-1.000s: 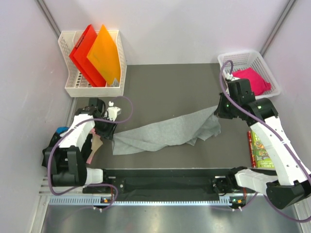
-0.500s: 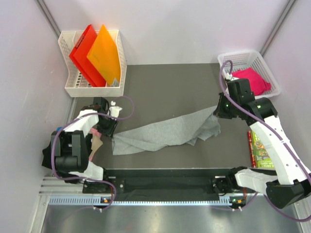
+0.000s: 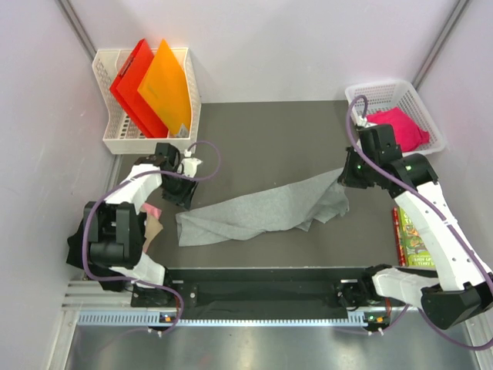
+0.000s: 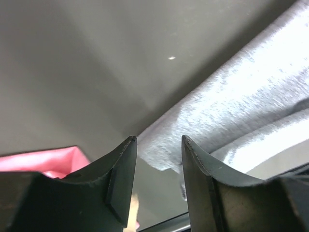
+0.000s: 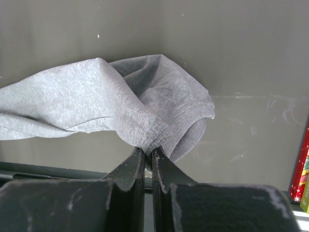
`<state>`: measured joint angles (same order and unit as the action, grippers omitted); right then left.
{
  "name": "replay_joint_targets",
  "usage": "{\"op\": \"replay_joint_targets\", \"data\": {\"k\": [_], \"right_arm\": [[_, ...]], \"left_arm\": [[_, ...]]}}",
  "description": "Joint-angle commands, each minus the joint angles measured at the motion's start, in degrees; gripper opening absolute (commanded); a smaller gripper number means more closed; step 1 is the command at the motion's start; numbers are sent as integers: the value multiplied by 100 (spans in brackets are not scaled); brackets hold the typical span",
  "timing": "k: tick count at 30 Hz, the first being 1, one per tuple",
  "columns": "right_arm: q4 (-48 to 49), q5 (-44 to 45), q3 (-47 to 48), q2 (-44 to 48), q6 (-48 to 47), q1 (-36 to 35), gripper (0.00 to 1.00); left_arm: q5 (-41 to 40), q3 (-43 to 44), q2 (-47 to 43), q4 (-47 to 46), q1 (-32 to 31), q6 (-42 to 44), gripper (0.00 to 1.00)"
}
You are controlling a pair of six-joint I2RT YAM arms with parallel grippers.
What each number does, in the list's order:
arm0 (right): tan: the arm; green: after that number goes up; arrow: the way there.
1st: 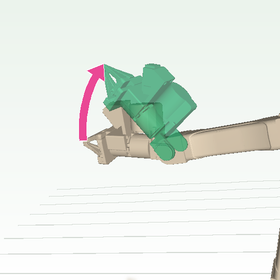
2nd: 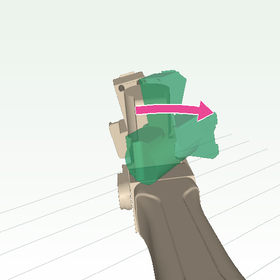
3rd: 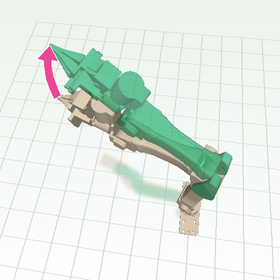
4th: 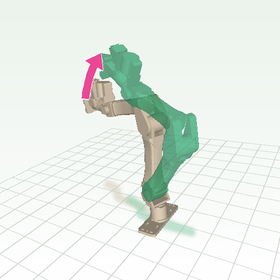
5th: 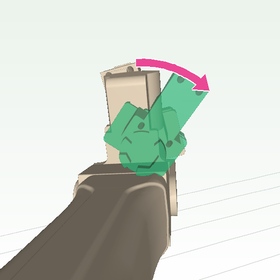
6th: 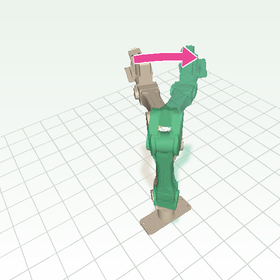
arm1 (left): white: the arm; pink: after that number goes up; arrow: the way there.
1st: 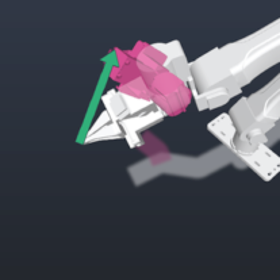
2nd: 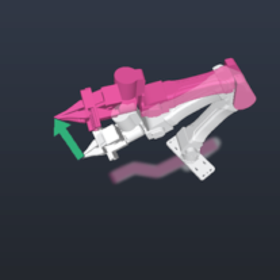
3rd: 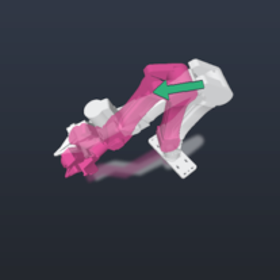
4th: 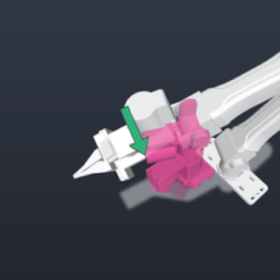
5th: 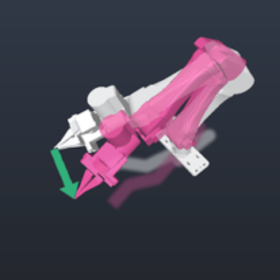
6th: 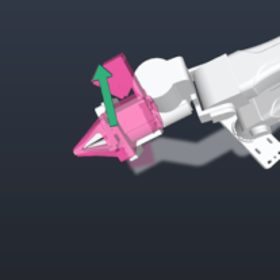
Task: Fold and stack the t-shirts
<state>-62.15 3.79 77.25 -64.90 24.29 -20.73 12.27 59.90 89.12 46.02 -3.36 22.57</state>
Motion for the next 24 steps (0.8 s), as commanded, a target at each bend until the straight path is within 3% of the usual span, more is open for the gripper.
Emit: {"op": "replay_joint_targets", "data": {"k": [1, 22, 24], "right_arm": [[203, 51, 264, 4, 67, -36, 0], [142, 60, 396, -58, 40, -36, 0], [151, 34, 405, -57, 49, -36, 0]], "left_arm": [[118, 101, 96, 223, -25, -51, 47], [-164, -365, 44, 214, -25, 151, 49], [-199, -400, 105, 206, -25, 143, 42]]}}
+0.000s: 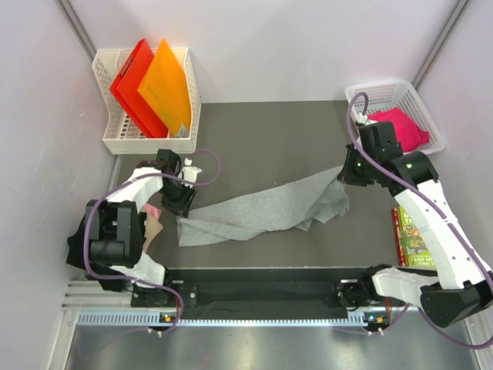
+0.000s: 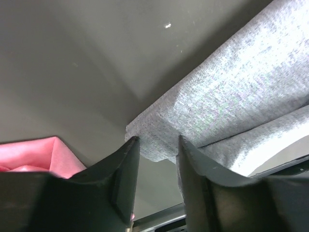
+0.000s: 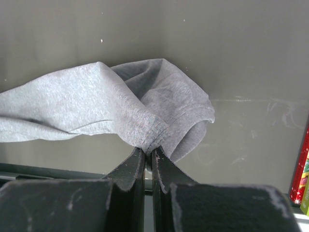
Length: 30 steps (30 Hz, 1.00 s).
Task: Fold and stack the t-shirts
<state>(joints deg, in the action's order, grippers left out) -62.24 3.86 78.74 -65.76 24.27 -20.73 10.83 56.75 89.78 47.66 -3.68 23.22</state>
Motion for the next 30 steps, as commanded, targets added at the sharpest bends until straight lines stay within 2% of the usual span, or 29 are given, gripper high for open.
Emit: {"op": "replay_joint_targets", "data": {"k": [1, 4, 5, 6, 11, 15, 18, 23, 24, 25, 26, 30], "right_arm": [[159, 19, 265, 19, 60, -28, 0], [151, 19, 309, 10, 60, -36, 0], [142, 36, 335, 10, 51, -36, 0], [133, 45, 352, 2, 43, -36, 0], [116, 115, 598, -77, -36, -27, 0], [89, 203, 1011, -305, -159, -27, 0], [98, 159, 1144, -341, -168, -19, 0], [107, 159, 933, -201, -160, -27, 0], [107, 168, 880, -157, -160, -27, 0], [107, 168, 802, -139, -151, -27, 0], [115, 168, 766, -139, -151, -27, 0], [168, 124, 616, -43, -98, -27, 0]], "left_arm": [[-46, -94, 57, 33, 8, 77, 39], [-46, -103, 92, 24, 8, 86, 20], [-37, -85, 75, 42, -1, 77, 4], [-37, -33, 75, 42, 8, 77, 0], [-20, 449, 5, 243, 8, 42, 0], [-81, 1484, -22, 551, 17, -2, 0], [-64, 1891, 5, 692, 8, -46, 0], [-142, 1420, -206, 701, 8, 68, 0], [-195, 1287, -206, 736, 8, 94, 1], [-221, 1155, -198, 780, 8, 95, 10], [-265, 823, -206, 754, 8, 112, 26], [-441, 91, -364, 376, 8, 86, 45]]}}
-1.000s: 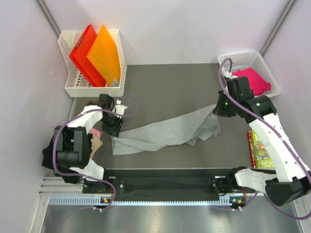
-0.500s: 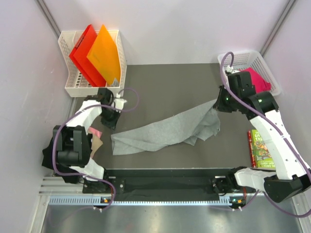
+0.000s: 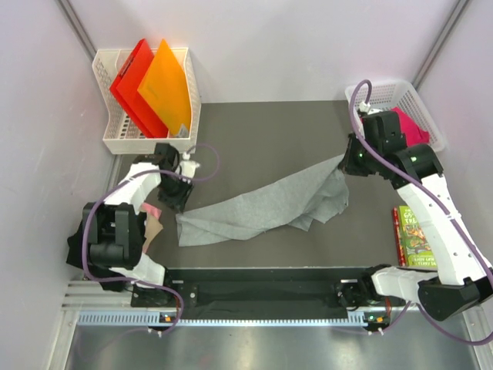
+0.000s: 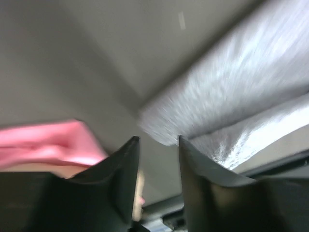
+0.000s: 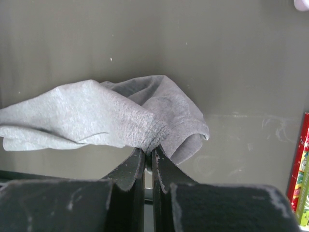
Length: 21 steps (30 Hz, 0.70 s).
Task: Fold and stack the t-shirts
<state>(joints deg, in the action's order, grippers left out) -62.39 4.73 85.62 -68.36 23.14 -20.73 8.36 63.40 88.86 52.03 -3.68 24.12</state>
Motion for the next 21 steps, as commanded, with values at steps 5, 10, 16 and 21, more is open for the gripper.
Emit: {"op": "replay_joint_targets", "data": {"k": [5, 10, 16, 21], "right_arm": [[183, 1, -125, 226, 42, -27, 0], [201, -43, -177, 244, 94, -27, 0], [192, -95, -309, 349, 130, -27, 0], [183, -86, -327, 385, 139, -27, 0]], "left_arm": [[-195, -671, -115, -254, 8, -65, 47], [-186, -653, 105, -509, 8, -144, 49], [-142, -600, 517, -702, 8, -250, 49], [-72, -574, 747, -809, 8, -364, 32]]}}
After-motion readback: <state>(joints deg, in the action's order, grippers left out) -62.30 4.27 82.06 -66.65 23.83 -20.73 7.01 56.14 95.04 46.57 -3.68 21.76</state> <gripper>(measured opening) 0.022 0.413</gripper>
